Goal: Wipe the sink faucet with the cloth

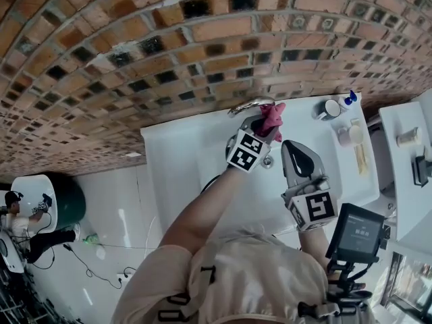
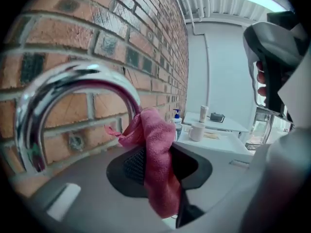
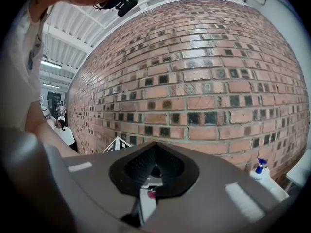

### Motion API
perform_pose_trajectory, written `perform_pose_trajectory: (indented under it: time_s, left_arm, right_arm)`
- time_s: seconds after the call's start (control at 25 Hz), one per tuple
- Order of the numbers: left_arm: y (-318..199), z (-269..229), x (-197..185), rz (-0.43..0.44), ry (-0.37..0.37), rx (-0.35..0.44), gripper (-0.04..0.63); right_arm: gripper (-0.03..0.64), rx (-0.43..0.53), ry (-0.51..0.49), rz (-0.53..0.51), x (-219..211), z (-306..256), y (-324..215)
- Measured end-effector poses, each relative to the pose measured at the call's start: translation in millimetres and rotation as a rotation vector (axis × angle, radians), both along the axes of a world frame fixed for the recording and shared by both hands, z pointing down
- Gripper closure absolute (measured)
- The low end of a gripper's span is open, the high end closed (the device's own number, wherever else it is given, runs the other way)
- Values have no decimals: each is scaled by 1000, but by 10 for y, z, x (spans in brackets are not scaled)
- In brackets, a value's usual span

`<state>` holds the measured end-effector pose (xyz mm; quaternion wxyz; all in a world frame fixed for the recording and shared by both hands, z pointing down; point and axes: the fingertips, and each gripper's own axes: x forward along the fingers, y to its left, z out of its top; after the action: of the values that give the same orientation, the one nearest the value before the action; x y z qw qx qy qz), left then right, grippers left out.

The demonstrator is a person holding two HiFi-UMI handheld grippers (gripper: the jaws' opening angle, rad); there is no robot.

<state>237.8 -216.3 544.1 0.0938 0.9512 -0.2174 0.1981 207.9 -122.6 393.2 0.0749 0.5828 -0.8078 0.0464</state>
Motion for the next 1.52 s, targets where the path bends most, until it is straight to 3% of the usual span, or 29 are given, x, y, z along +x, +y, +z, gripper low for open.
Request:
perform_pose_trajectory:
  time_s: [0.16, 0.36, 0.52, 0.68, 0.84, 1.0, 1.16, 1.32, 1.52]
  left_arm:
    - [27, 37, -32, -8, 10, -7, 483]
    - [75, -548, -72, -20, 108, 116, 482]
    - [28, -736, 33, -4, 109, 151, 482]
    - [-55, -337, 112, -2, 36, 98, 483]
    - [-107, 116, 36, -49, -19, -31, 483]
    - [0, 51, 16, -33, -8, -35, 482]
    - [181, -457, -136, -4, 71, 80, 482]
    - [316, -949, -588, -48, 134, 193, 482]
    - [399, -1337, -1397, -158, 81, 364, 482]
  right_arm:
    - [623, -41, 11, 23, 148, 173, -65]
    - [623, -74, 19, 54, 294, 321, -118]
    - [623, -102, 23, 75, 366, 425, -135]
    - [623, -101, 14, 79, 369, 415, -79]
    - [623, -86, -1, 65, 329, 358, -22]
    - [623, -85, -11, 54, 335, 349, -20]
    - [623, -82, -4, 34, 246, 324, -71]
    - [623, -74, 10, -8, 43, 245, -109]
    - [623, -52, 16, -93, -392, 134, -90]
